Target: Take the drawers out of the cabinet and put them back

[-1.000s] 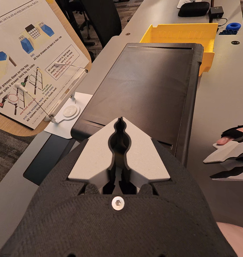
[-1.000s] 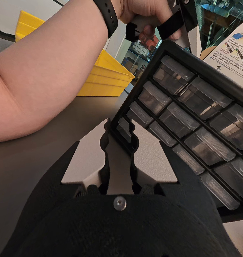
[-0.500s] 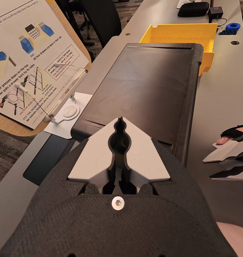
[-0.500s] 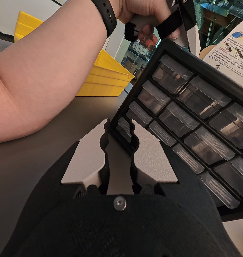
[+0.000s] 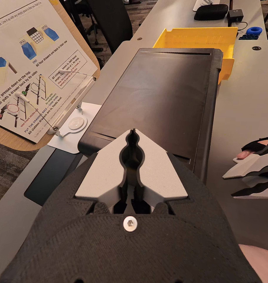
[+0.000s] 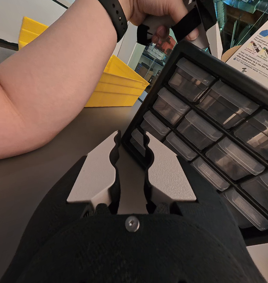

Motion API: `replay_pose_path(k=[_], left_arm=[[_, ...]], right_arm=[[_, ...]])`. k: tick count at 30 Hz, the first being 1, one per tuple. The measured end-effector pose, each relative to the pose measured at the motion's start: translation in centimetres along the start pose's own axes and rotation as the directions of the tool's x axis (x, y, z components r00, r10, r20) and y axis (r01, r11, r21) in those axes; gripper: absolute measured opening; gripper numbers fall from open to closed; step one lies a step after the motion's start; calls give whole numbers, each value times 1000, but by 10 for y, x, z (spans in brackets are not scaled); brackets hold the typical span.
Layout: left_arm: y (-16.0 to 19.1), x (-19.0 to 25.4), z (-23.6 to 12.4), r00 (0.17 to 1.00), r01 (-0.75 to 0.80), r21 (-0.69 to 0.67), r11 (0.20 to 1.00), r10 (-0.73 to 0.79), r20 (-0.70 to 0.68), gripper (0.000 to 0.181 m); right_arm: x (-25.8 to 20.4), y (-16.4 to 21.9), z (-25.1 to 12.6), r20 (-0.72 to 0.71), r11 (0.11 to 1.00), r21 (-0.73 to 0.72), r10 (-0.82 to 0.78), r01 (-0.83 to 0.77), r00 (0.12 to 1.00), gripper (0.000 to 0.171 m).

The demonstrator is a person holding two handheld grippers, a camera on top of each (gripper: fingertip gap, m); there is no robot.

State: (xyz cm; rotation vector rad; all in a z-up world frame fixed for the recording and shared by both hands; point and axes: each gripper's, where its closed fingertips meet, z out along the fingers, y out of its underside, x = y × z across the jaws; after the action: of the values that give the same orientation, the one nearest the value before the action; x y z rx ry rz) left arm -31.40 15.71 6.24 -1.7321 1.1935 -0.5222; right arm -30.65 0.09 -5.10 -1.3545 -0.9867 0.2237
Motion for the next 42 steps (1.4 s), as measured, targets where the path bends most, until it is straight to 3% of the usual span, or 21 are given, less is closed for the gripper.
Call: replay_pose_path(k=[7,11,16,21,23,27,30,32,33,35,37,39,42], left_arm=[[0,0,0,1000,2,4,1000,-2,-5,0],[0,0,0,1000,7,8,1000,-7,-10,0],[0,0,0,1000,8,13,1000,-8,-12,0],[0,0,0,1000,6,18,1000,-6,-18,0],[0,0,0,1000,4,19,1000,-4,-18,0],[0,0,0,1000,0,17,1000,1,-16,0],[0,0,0,1000,-4,15,1000,5,-12,0],[0,0,0,1000,-10,12,1000,10,-8,0],[0,0,0,1000,-12,10,1000,12,-7,0],[0,0,0,1000,-13,11,1000,13,-8,0],[0,0,0,1000,-10,14,1000,10,-11,0],[0,0,0,1000,-8,18,1000,8,-15,0],[0,0,0,1000,-9,20,1000,9,-17,0]], right_arm=[[-1,0,0,10,1000,5,30,-30,999,27],[-2,0,1,66,978,17,205,-206,977,29],[-11,-12,-1,229,769,13,619,-639,751,36],[4,-2,14,243,443,9,868,-896,432,42],[13,5,20,210,391,40,896,-920,390,42],[12,11,29,147,478,35,866,-878,477,41],[19,17,30,-1,766,1,643,-643,766,40],[29,7,27,-89,949,-25,311,-314,946,33],[36,1,26,-155,996,-49,70,-78,985,32],[40,-12,29,-219,920,-116,-391,374,894,28],[29,-18,35,-211,765,-144,-643,628,736,24],[21,-11,42,-176,703,-159,-711,694,680,23],[26,4,50,-158,692,-202,-721,693,674,23]])
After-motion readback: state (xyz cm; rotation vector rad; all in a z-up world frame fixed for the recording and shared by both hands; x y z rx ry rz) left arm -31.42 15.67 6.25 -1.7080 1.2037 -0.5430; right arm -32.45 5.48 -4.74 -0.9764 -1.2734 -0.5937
